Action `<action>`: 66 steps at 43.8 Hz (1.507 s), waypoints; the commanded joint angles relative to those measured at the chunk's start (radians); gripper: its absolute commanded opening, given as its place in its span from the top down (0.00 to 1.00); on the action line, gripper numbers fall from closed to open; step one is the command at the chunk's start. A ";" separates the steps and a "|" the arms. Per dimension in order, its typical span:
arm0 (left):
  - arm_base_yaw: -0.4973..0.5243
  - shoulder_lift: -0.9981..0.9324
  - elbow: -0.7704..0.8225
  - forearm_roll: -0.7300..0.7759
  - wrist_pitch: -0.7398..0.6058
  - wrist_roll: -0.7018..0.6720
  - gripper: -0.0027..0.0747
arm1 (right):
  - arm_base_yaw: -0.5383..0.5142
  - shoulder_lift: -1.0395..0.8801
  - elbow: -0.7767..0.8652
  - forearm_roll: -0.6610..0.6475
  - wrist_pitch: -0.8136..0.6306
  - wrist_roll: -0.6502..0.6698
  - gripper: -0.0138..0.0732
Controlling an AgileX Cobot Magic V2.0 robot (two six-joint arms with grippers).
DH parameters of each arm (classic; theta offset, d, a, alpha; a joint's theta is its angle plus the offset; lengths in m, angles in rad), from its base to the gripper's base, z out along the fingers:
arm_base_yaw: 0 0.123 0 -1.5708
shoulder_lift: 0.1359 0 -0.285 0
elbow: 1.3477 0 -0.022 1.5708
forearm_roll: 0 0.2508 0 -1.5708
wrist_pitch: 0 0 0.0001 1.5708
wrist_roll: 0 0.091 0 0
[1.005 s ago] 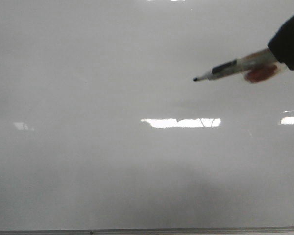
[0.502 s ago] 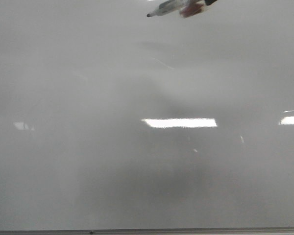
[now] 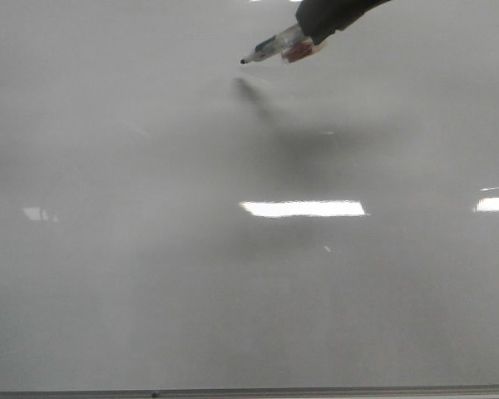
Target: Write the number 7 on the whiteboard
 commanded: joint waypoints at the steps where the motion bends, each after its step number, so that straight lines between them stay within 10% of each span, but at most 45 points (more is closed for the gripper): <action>1: 0.001 -0.005 -0.025 -0.024 -0.062 -0.011 0.50 | -0.007 -0.011 -0.039 0.009 -0.095 0.003 0.98; 22: 0.001 -0.005 -0.025 -0.024 -0.062 -0.011 0.50 | -0.148 -0.023 -0.039 -0.011 0.024 0.003 0.98; 54: 0.001 -0.005 -0.025 -0.024 -0.115 0.007 0.49 | -0.005 0.051 0.014 -0.010 0.158 -0.069 0.98; 66: -0.105 0.008 -0.029 -0.165 -0.100 0.272 0.23 | 0.131 -0.139 0.019 -0.010 0.342 -0.213 0.98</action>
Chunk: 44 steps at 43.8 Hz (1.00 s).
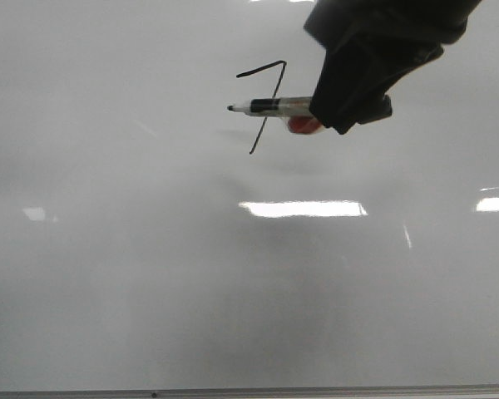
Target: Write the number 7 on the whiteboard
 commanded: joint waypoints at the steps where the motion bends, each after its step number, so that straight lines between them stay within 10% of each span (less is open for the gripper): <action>1: -0.065 0.011 -0.029 -0.093 -0.050 0.124 0.23 | 0.065 -0.102 -0.023 0.000 0.054 -0.111 0.98; 22: -0.442 0.237 -0.132 -0.141 -0.087 0.245 0.23 | 0.217 -0.278 0.024 0.061 0.251 -0.302 0.98; 36: -0.503 0.400 -0.215 -0.141 -0.137 0.265 0.24 | 0.217 -0.278 0.024 0.063 0.255 -0.302 0.98; 44: -0.503 0.414 -0.217 -0.141 -0.141 0.276 0.49 | 0.217 -0.278 0.024 0.063 0.255 -0.302 0.98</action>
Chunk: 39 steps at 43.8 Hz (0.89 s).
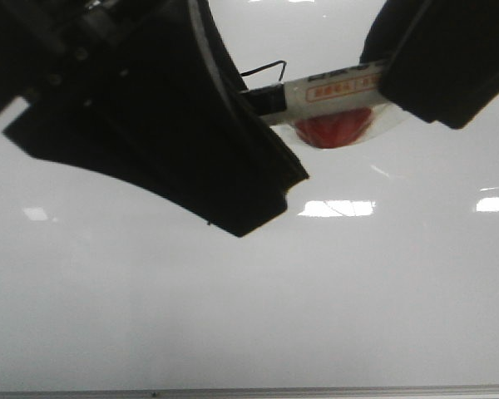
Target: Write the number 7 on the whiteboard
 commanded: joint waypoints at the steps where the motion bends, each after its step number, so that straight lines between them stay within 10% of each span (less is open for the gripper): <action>1: -0.007 -0.022 -0.035 -0.032 -0.048 0.006 0.55 | 0.003 -0.021 -0.024 0.018 -0.037 -0.012 0.98; 15: -0.007 -0.022 -0.035 -0.032 -0.056 0.006 0.90 | 0.003 -0.021 -0.024 0.018 -0.041 -0.011 0.95; 30: 0.004 -0.022 -0.035 -0.029 -0.052 -0.030 0.92 | -0.019 -0.032 -0.028 -0.018 -0.025 0.039 0.34; 39: 0.084 -0.046 -0.035 0.159 -0.048 -0.279 0.92 | -0.133 -0.140 -0.030 -0.241 0.015 0.343 0.28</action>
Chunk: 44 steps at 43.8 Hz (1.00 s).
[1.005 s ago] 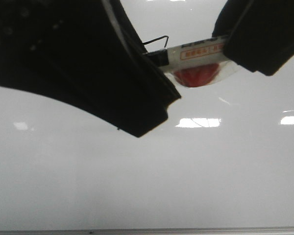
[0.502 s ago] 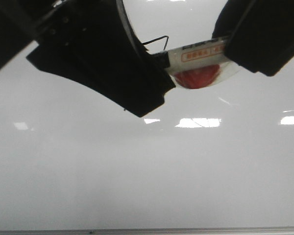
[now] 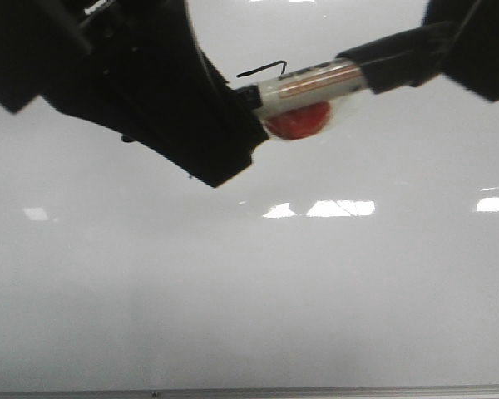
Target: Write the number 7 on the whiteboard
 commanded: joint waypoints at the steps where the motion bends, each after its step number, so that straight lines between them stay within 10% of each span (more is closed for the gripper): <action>1: 0.043 -0.057 -0.033 0.096 -0.048 -0.164 0.92 | -0.050 -0.069 -0.030 -0.107 -0.011 0.134 0.28; 19: 0.435 -0.253 -0.017 0.607 0.040 -0.759 0.92 | -0.108 -0.168 -0.027 -0.175 0.014 0.229 0.28; 30: 0.722 -0.245 0.110 0.548 -0.255 -0.851 0.92 | -0.108 -0.168 -0.027 -0.175 0.019 0.229 0.28; 44: 0.837 -0.067 0.163 0.410 -0.513 -0.851 0.92 | -0.108 -0.168 -0.027 -0.175 0.018 0.229 0.28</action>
